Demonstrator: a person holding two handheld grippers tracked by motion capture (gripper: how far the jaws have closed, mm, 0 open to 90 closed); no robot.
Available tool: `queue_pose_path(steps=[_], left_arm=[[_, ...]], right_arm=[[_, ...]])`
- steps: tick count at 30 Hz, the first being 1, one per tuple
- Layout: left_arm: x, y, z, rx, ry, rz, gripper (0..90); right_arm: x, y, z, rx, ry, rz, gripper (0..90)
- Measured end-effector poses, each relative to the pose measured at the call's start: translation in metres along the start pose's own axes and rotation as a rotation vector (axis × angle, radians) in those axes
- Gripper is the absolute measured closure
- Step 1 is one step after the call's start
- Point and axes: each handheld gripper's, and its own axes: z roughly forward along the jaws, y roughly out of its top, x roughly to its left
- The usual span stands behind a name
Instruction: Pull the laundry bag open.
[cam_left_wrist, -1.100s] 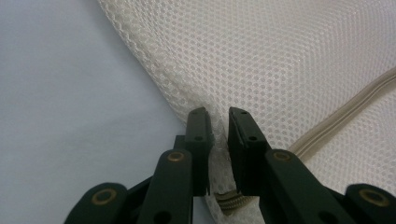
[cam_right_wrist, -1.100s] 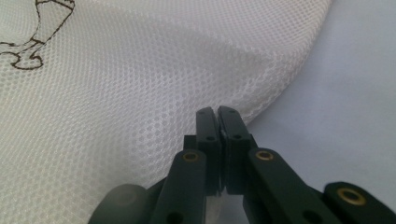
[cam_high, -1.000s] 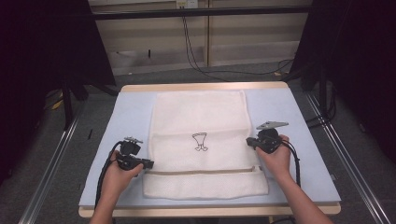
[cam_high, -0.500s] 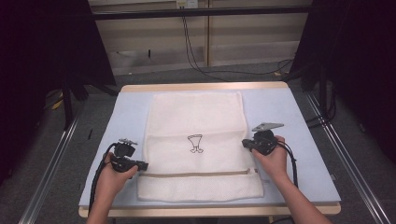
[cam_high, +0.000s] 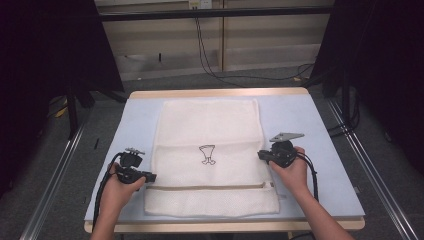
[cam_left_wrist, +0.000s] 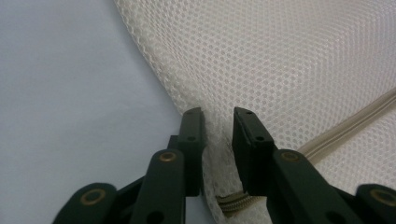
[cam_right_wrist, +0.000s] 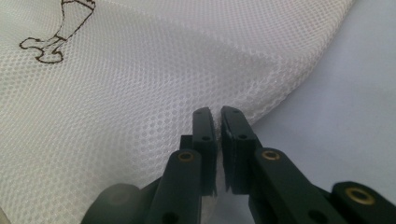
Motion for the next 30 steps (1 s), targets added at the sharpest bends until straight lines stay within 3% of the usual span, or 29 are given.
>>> queue_pose_path(steps=[7, 8, 10, 11, 15, 16, 18, 21, 25, 27, 28, 30], left_arm=[[-0.005, 0.007, -0.007, -0.068, 0.018, 0.013, 49.8], [-0.007, 0.01, -0.009, -0.095, -0.013, 0.009, 47.9], [-0.01, 0.013, -0.008, -0.134, -0.034, 0.002, 41.2], [-0.011, 0.015, -0.008, -0.123, -0.053, 0.019, 40.2], [-0.021, 0.02, -0.004, -0.136, -0.049, 0.057, 40.3], [-0.027, 0.024, -0.001, -0.145, -0.055, 0.091, 39.0], [-0.034, 0.027, 0.0, -0.142, -0.069, 0.106, 37.9], [-0.04, 0.03, 0.003, -0.148, -0.076, 0.116, 34.4], [-0.051, 0.037, 0.008, -0.2, -0.111, 0.157, 33.2], [-0.054, 0.038, 0.009, -0.21, -0.127, 0.153, 33.0], [-0.06, 0.04, 0.008, -0.184, -0.141, 0.121, 32.0], [-0.067, 0.042, 0.01, -0.202, -0.157, 0.154, 30.6]], right_arm=[[0.002, 0.0, -0.008, -0.031, -0.006, -0.007, 69.7], [0.003, 0.0, -0.011, -0.037, -0.008, -0.016, 69.9], [0.005, -0.001, -0.016, -0.047, -0.002, -0.023, 68.2], [0.006, -0.002, -0.018, -0.051, 0.003, -0.027, 68.0], [0.009, -0.005, -0.027, -0.055, 0.021, -0.055, 71.1], [0.009, -0.009, -0.034, -0.064, 0.037, -0.076, 76.7], [0.01, -0.013, -0.041, -0.087, 0.053, -0.101, 81.0], [0.011, -0.017, -0.046, -0.095, 0.071, -0.11, 83.5], [0.012, -0.028, -0.056, -0.109, 0.094, -0.107, 86.7], [0.013, -0.03, -0.058, -0.11, 0.095, -0.113, 86.5], [0.014, -0.036, -0.062, -0.105, 0.096, -0.128, 87.4], [0.014, -0.041, -0.065, -0.095, 0.101, -0.12, 90.0]])
